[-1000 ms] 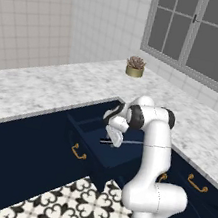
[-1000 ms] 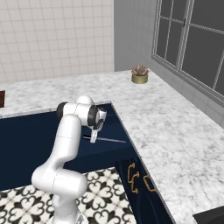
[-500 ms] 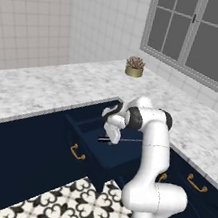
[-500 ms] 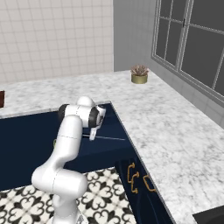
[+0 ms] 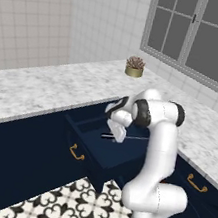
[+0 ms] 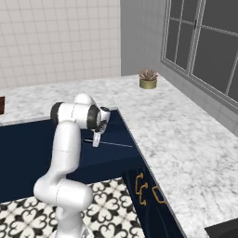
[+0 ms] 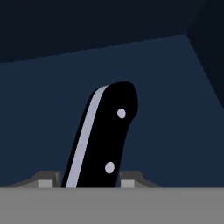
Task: Pick up the knife from the drawer and place it on the cutting board. Then place the meat from the plate to the cutting board.
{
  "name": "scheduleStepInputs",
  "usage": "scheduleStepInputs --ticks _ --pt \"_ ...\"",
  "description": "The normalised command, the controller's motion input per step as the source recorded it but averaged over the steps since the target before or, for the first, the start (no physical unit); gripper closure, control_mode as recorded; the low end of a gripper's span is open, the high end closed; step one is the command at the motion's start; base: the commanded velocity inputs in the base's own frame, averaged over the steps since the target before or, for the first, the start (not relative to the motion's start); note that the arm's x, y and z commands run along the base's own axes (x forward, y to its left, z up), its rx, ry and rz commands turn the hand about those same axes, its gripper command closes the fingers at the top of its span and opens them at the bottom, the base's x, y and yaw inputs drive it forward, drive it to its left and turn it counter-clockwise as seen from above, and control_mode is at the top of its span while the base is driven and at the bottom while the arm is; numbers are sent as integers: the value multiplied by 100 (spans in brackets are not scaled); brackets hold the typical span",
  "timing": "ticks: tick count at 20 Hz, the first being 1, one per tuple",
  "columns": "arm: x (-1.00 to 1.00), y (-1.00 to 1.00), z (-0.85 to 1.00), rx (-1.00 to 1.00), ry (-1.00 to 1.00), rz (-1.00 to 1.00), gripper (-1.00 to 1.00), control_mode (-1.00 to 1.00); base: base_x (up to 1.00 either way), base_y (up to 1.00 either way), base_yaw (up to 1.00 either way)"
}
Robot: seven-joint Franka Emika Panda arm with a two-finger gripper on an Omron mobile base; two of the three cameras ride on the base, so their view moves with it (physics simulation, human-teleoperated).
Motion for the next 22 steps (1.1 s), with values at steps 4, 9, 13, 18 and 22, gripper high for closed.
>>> scheduleStepInputs --ticks 4,9,13,18,22 --pt "-97 21 100 0 -24 0 100 -100 0 0 0" --pt "-90 32 100 -4 -12 0 100 -100 0 0 0" --pt "-100 -6 100 -16 -9 0 100 -100 0 0 0" --pt "-64 -11 100 -8 -2 0 100 -100 0 0 0" --pt "-46 -20 96 0 -4 0 100 -100 0 0 0"
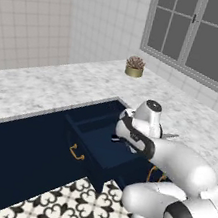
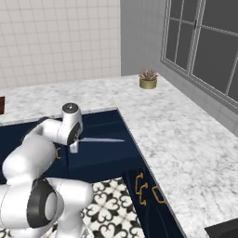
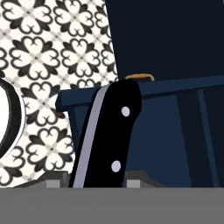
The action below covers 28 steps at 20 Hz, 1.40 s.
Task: Pick up the knife from the drawer and place it on the cutting board. Then place the meat from the plate to the cutting board.
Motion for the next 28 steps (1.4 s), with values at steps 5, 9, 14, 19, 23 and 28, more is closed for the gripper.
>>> scheduleStepInputs --ticks 5,9,14,19,23,28 --pt "-51 0 61 0 -2 0 100 -100 0 0 0" --pt "-67 7 48 0 -8 0 100 -100 0 0 0" --pt "-9 7 4 0 -1 0 100 100 -5 71 6" --pt "0 0 0 0 0 0 100 100 6 100 32" --pt "0 0 0 0 0 0 100 100 31 100 48" --pt "0 0 0 0 0 0 100 100 46 44 56"
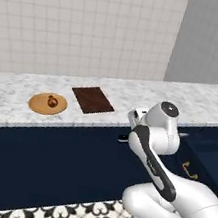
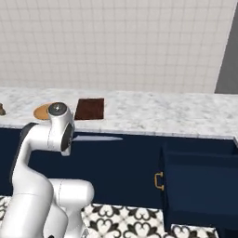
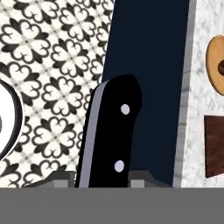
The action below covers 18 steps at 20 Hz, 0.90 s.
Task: Pick up the knife from the drawer and place it on the cutting board. Then place the meat from the plate to the cutting board.
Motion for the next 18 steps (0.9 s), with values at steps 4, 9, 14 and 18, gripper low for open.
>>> scheduleStepInputs --ticks 4,9,14,18 --pt "0 0 0 0 0 0 100 100 73 3 51" --pt "0 0 0 0 0 0 100 100 80 8 32" --pt "0 0 0 0 0 0 100 100 70 13 1" --pt "0 0 0 0 0 0 100 100 84 22 0"
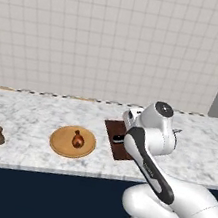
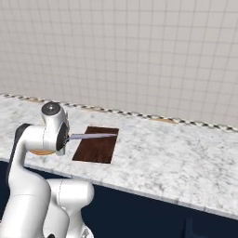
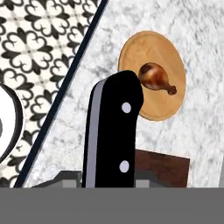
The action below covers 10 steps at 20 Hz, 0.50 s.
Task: Pick up the knife from the drawer and place it on the cutting board. Then place the meat from the plate to the cutting board.
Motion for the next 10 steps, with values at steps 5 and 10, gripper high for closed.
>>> scheduleStepInputs --ticks 5,10 --pt "0 0 0 0 0 0 100 100 50 38 2" --pt "12 0 0 -3 4 6 100 -100 9 8 2"
